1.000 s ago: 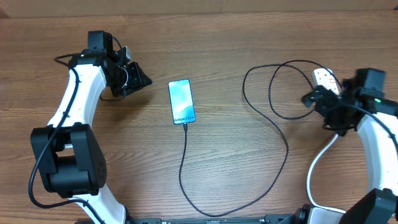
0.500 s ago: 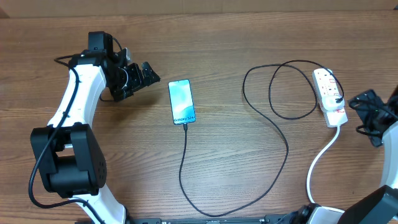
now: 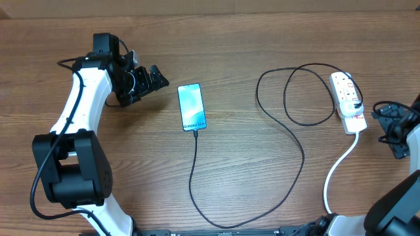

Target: Plug charger to phone and switch on socket

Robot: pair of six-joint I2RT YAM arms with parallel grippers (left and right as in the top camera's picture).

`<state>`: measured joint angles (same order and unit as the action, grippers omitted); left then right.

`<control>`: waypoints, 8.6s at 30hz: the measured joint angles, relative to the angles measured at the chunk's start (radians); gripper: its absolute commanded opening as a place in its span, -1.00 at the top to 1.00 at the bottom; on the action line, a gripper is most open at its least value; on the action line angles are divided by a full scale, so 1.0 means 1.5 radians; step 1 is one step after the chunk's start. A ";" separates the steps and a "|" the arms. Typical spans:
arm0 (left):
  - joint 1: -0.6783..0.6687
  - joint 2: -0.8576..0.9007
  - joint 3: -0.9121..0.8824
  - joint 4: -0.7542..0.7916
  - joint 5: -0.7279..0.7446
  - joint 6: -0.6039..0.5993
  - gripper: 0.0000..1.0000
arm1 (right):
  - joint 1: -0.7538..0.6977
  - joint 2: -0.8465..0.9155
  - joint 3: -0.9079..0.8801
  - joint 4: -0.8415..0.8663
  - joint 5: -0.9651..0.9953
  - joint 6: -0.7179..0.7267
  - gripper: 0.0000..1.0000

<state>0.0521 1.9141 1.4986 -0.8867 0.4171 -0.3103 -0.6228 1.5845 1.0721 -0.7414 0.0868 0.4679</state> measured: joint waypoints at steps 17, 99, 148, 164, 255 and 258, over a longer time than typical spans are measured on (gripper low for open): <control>0.000 0.000 0.000 0.000 0.000 0.000 -0.99 | 0.011 0.096 0.000 0.046 -0.031 -0.025 -0.97; 0.000 0.000 0.000 0.000 0.000 0.000 -0.99 | 0.045 0.138 -0.012 0.116 -0.005 -0.046 -0.78; 0.000 0.000 0.000 0.000 0.000 0.000 -0.99 | 0.050 0.157 0.042 0.028 -0.044 -0.059 -0.96; 0.000 0.000 0.000 0.000 0.000 0.000 -0.99 | 0.050 0.156 0.042 0.005 -0.090 -0.063 -0.95; 0.000 0.000 0.000 0.000 0.000 0.000 -1.00 | 0.106 0.094 -0.032 0.065 -0.063 -0.033 -0.89; 0.000 0.000 0.000 0.000 0.000 0.000 -0.99 | 0.106 0.094 -0.058 0.100 -0.066 -0.033 -0.88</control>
<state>0.0521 1.9141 1.4986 -0.8871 0.4171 -0.3103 -0.4637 1.7256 0.9855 -0.5907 -0.0116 0.4191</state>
